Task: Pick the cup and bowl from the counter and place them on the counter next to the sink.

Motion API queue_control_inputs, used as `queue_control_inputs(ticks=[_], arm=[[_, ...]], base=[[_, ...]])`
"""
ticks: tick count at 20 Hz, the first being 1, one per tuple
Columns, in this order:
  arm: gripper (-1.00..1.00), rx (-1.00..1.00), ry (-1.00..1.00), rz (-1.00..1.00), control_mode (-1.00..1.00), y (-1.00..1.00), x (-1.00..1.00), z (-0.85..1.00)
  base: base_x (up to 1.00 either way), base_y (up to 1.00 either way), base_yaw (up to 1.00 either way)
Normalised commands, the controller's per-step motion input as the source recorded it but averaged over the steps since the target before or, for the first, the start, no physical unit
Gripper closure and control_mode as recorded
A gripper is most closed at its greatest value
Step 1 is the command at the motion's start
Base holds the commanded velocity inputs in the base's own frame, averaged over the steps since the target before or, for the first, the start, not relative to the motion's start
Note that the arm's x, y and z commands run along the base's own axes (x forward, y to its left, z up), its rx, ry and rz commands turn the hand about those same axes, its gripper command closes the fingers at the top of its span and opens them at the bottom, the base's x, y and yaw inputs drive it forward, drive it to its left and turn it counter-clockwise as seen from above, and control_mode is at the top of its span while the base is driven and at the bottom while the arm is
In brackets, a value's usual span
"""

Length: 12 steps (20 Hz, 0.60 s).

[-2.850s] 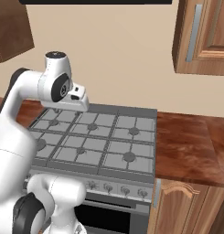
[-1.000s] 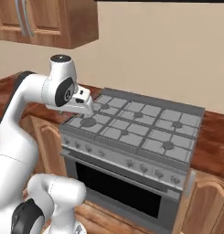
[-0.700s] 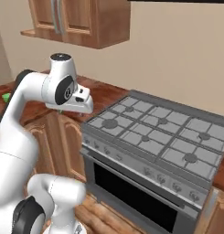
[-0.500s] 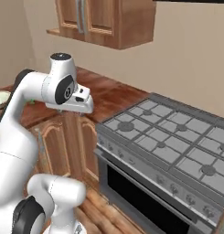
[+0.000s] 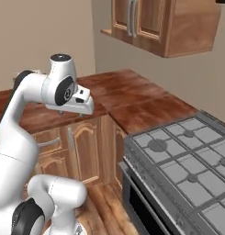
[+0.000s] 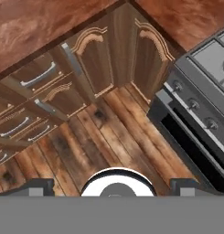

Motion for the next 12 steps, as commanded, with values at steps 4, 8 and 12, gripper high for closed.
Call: queue_control_inputs(ticks=[4,8,12], arm=[[-1.0,0.0,0.0,0.0,1.0,0.0,0.0,0.0],[-1.0,0.0,0.0,0.0,1.0,0.0,0.0,0.0],[-1.0,0.0,0.0,0.0,1.0,0.0,0.0,0.0]], base=[[0.54,-0.36,0.59],[0.48,-0.43,0.56],[0.41,-0.28,0.44]])
